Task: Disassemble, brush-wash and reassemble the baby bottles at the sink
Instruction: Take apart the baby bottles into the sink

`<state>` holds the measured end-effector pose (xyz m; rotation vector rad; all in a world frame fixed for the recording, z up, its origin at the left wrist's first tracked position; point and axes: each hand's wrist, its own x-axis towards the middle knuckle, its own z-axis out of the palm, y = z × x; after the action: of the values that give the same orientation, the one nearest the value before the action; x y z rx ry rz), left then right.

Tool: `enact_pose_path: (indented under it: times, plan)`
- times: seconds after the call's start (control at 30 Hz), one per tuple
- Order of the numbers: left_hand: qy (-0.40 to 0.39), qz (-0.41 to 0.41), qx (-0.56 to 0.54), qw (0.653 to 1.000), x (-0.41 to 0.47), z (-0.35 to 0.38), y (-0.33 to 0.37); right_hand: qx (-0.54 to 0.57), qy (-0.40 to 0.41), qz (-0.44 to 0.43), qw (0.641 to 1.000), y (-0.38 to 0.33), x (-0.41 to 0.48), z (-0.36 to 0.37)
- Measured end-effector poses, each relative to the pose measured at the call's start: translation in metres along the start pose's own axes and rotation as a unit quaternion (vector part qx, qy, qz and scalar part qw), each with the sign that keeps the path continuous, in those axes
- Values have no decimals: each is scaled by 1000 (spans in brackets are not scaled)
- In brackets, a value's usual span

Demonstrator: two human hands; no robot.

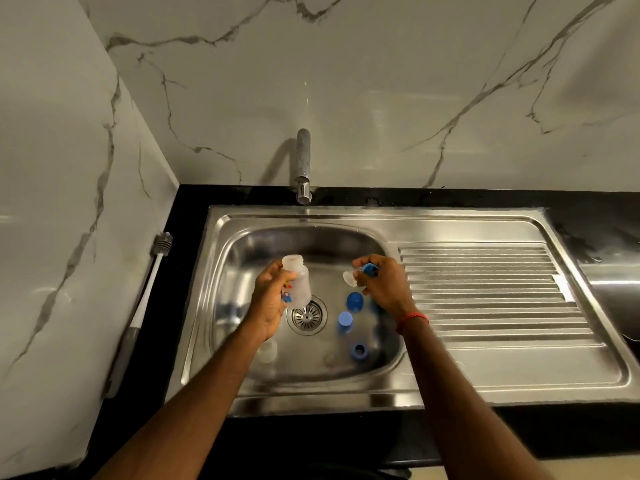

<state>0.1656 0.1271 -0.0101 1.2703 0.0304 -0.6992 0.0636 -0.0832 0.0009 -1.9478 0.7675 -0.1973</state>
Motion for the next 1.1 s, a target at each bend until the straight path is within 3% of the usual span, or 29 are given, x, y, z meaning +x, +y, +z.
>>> enact_pose_path:
  times: [0.37, 0.6, 1.1]
  plan:
    - [33, 66, 235, 969, 66, -2, -32, -121, -13, 15, 992, 49, 66, 37]
    - [38, 53, 320, 945, 116, -1, -62, -207, -36, 4, 978, 81, 100, 71]
    - [-26, 57, 418, 906, 183, -19, -100, -265, -73, 0, 961, 130, 153, 110]
